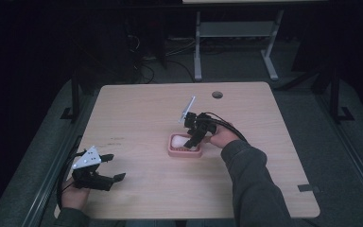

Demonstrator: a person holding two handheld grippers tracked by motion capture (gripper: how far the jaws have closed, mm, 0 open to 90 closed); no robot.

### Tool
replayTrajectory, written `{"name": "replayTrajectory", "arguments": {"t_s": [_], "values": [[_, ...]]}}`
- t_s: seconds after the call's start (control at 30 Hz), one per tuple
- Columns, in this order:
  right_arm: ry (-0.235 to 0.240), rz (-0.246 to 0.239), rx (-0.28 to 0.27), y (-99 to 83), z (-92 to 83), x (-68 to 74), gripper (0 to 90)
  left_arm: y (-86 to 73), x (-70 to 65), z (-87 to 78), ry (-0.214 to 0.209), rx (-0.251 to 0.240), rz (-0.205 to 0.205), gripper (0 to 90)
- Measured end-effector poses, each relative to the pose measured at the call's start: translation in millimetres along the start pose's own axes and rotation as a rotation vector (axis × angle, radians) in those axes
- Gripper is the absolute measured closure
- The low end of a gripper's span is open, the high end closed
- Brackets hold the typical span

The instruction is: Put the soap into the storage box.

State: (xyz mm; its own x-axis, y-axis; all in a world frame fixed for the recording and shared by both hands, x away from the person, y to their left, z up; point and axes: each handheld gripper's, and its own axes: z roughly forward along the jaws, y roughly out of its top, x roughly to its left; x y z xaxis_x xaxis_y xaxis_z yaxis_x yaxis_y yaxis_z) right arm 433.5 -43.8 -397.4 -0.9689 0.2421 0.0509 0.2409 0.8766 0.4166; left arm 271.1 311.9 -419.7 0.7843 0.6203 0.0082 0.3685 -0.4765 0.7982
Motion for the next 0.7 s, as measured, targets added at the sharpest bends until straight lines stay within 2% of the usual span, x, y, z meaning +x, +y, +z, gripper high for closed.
{"name": "replayTrajectory", "arguments": {"t_s": [0.23, 0.33, 0.7], "values": [[-0.004, 0.021, -0.02, -8.7, -6.5, 0.7, 35.8, -0.1, -0.5, 0.9, -0.002, -0.001, 0.0, 14.8], [-0.01, 0.025, -0.007, -12.5, -7.1, 2.0, 34.5, -0.2, -0.5, 0.9, -0.001, -0.001, 0.0, 14.8], [-0.024, 0.042, -0.024, -29.1, -12.9, 6.0, 33.8, -0.1, -0.7, 1.3, -0.001, -0.001, 0.0, 14.8]]}}
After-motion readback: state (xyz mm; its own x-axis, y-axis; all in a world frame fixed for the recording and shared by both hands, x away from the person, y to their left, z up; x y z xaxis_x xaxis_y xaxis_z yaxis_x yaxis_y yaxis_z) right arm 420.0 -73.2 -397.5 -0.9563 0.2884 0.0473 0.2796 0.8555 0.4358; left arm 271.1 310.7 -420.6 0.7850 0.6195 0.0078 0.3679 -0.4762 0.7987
